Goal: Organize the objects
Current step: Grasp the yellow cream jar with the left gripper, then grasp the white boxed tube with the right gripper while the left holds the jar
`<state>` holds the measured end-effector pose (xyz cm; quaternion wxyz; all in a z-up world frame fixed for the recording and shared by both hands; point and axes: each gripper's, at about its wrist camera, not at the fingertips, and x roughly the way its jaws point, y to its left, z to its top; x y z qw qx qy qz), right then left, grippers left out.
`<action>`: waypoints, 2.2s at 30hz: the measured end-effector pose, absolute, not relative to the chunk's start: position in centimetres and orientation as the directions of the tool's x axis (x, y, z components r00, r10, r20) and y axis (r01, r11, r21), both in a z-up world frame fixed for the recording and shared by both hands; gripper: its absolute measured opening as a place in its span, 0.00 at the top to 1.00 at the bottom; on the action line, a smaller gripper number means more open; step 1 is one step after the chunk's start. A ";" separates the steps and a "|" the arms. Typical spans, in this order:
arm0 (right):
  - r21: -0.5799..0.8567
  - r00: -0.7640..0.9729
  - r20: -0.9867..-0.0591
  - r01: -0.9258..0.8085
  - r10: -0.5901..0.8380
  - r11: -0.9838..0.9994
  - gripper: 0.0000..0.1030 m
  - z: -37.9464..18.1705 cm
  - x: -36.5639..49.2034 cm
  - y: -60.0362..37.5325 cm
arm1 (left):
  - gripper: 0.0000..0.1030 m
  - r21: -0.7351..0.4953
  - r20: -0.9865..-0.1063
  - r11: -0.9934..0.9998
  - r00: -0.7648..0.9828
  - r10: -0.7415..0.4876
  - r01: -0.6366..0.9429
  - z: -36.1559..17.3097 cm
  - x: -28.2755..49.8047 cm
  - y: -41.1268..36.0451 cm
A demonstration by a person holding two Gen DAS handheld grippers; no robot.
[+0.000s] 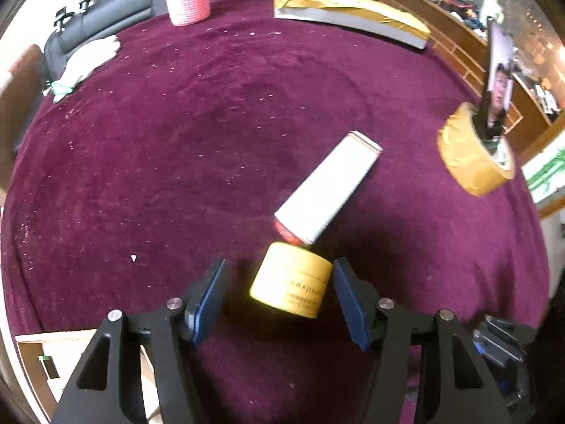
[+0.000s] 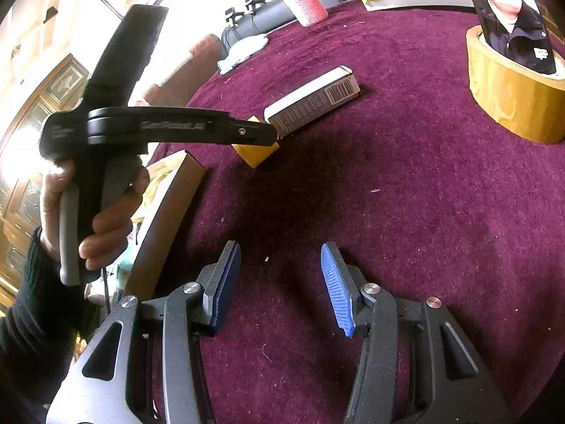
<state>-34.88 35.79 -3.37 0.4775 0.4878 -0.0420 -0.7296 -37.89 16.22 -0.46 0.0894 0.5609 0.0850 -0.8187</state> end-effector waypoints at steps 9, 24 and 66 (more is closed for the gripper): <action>0.530 -0.069 -0.670 0.652 -0.739 -0.541 0.54 -3.4 -34.9 35.8 | 0.62 0.015 -0.932 -0.962 -0.345 -0.112 0.273 -0.1 -36.6 17.3; 0.511 -0.091 -0.711 0.614 -0.697 -0.601 0.54 -2.7 -34.6 36.0 | 0.62 -0.162 -0.862 -0.864 -0.494 -0.111 0.476 4.5 -23.9 20.0; 0.152 -0.346 -0.878 0.452 -0.330 -0.879 0.70 -0.4 -44.1 24.6 | 0.62 -0.282 -0.800 -0.779 -0.585 -0.131 0.560 4.9 -14.9 16.2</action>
